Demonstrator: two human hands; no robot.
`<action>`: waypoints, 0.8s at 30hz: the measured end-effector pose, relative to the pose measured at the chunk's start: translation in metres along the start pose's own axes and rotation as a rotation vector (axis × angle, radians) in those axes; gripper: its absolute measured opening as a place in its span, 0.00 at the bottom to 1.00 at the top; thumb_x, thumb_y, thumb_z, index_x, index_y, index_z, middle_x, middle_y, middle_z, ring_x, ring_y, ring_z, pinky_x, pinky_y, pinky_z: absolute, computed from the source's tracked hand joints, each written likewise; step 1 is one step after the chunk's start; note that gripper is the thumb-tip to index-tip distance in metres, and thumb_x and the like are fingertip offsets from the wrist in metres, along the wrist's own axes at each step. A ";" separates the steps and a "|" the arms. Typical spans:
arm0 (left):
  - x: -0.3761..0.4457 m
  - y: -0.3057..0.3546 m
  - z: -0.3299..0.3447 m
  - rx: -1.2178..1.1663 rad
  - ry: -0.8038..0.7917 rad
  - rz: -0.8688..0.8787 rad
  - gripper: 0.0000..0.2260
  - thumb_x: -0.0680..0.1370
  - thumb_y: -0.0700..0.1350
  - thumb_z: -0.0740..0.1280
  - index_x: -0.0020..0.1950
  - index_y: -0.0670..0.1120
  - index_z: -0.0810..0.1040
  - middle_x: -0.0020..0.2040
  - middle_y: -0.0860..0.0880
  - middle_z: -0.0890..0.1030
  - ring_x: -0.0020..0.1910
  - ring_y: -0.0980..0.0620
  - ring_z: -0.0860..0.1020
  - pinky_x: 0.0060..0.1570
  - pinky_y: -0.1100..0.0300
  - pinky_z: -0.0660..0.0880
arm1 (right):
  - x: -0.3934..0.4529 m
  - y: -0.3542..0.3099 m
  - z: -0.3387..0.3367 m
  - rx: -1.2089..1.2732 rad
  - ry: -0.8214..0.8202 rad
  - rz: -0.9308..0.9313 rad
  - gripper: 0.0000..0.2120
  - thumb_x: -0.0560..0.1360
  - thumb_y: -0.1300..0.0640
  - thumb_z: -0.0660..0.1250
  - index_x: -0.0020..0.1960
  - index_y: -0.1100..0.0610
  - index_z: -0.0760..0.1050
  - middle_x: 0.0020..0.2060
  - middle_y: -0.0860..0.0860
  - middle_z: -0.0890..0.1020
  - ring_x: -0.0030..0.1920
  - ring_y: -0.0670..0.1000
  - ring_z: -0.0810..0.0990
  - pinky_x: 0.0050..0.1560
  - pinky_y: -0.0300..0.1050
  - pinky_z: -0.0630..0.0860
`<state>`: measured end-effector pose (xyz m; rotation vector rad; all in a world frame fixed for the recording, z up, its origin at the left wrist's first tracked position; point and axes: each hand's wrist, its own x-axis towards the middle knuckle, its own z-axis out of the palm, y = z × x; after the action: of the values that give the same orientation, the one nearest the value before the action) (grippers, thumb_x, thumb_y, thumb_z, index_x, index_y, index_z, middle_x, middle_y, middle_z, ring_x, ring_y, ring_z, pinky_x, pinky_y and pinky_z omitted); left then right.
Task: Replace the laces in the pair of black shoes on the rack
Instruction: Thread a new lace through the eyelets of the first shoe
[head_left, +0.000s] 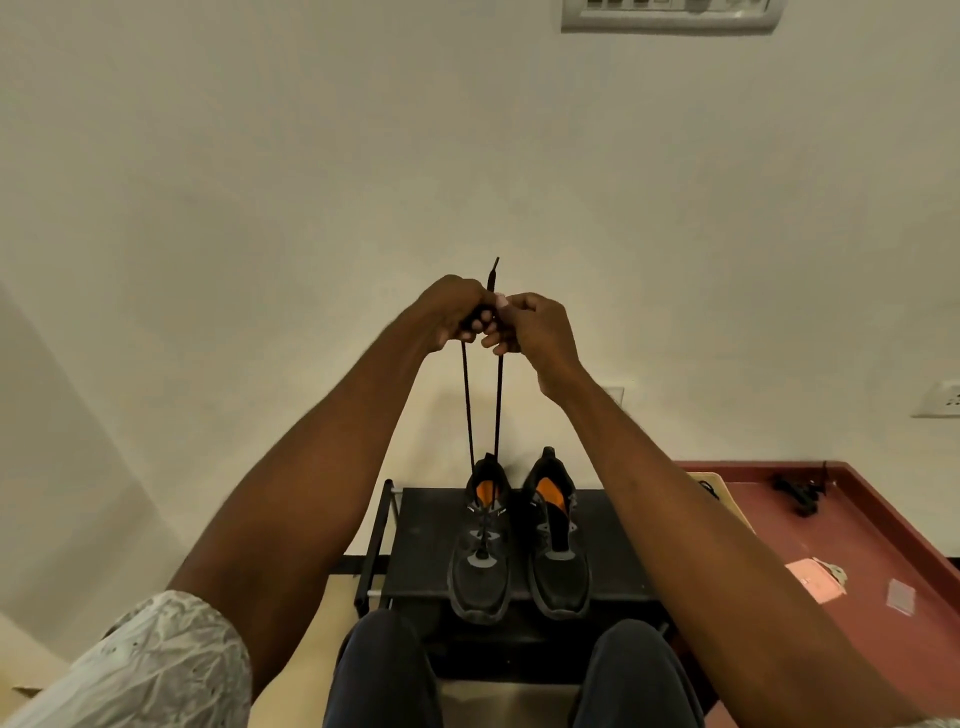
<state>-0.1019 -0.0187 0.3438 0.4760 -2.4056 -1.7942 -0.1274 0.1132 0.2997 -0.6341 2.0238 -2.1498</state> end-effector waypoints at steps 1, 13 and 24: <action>0.001 -0.001 0.001 -0.031 0.003 0.006 0.08 0.80 0.42 0.66 0.43 0.41 0.78 0.29 0.48 0.74 0.25 0.54 0.70 0.26 0.62 0.65 | 0.002 0.001 -0.002 -0.034 -0.008 -0.032 0.10 0.81 0.61 0.64 0.54 0.69 0.77 0.37 0.58 0.83 0.35 0.54 0.82 0.36 0.45 0.79; 0.012 -0.047 0.017 -0.547 0.420 0.151 0.10 0.82 0.44 0.66 0.43 0.41 0.80 0.37 0.44 0.81 0.36 0.50 0.80 0.40 0.57 0.79 | 0.002 0.036 -0.004 0.076 0.436 0.014 0.13 0.81 0.63 0.59 0.41 0.56 0.77 0.33 0.52 0.82 0.32 0.50 0.82 0.40 0.44 0.77; 0.035 -0.121 -0.016 -0.769 0.349 0.014 0.11 0.85 0.42 0.56 0.50 0.42 0.76 0.30 0.51 0.67 0.22 0.57 0.63 0.23 0.64 0.61 | 0.016 0.081 -0.045 1.074 0.296 0.389 0.16 0.80 0.63 0.52 0.34 0.57 0.66 0.22 0.50 0.69 0.21 0.49 0.67 0.29 0.42 0.71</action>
<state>-0.1076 -0.0751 0.2299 0.5962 -1.3488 -2.2023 -0.1741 0.1409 0.2232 0.2197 0.6819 -2.6570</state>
